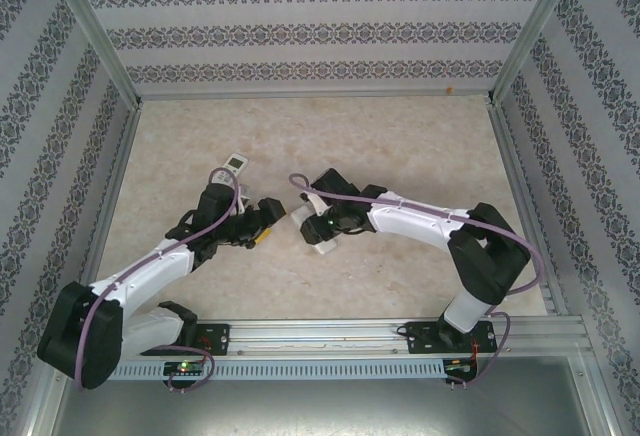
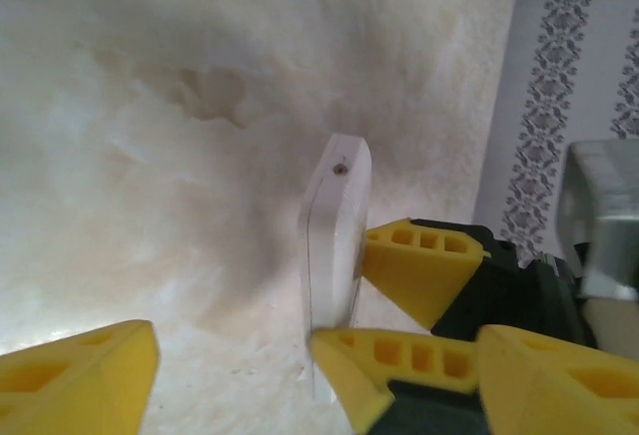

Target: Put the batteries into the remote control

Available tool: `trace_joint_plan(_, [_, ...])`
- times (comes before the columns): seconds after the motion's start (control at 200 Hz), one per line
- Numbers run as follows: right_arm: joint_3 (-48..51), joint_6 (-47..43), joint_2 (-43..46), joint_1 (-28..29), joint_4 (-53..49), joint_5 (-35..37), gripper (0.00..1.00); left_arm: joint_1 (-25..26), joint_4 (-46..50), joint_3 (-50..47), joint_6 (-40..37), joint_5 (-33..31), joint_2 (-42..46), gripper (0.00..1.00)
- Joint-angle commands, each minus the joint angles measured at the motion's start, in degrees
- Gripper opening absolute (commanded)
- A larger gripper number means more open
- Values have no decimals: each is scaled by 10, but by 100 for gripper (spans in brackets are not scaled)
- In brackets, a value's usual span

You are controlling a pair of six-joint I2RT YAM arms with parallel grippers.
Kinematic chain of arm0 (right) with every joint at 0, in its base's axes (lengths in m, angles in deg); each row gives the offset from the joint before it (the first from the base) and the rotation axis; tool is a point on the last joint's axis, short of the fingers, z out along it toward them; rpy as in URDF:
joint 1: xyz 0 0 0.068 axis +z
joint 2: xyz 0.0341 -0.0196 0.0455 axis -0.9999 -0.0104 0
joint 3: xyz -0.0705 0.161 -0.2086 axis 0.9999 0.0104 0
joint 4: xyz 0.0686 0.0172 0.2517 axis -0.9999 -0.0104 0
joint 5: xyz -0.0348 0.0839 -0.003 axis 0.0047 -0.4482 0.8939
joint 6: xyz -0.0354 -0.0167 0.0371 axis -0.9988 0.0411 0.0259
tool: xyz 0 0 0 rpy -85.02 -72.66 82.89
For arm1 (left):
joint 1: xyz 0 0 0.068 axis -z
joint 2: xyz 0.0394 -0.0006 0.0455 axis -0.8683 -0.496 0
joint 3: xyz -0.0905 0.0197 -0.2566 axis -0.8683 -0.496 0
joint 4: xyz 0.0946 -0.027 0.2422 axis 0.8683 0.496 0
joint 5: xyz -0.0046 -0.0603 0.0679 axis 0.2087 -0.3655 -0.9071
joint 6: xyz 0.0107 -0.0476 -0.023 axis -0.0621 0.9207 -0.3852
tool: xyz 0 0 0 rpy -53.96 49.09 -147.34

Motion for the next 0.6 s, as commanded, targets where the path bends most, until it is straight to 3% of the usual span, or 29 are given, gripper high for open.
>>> trace_joint_plan(0.0, [14, 89, 12, 8, 89, -77, 44, -4, -33, 25, 1, 36, -14, 73])
trace_joint_plan(0.2, [-4, 128, -10, 25, 124, -106, 44, -4, 4, 28, -11, 3, -9, 36])
trace_joint_plan(0.42, [-14, 138, -16, 26, 125, -118, 44, -4, 95, 52, -63, -44, -11, 7])
trace_joint_plan(0.505, [-20, 137, 1, 23, 116, -119, 58, -4, 162, 87, -114, -80, -15, 0])
trace_joint_plan(0.594, [-2, 135, 43, 10, 125, -117, 77, 2, 312, 186, -225, -189, -40, 0])
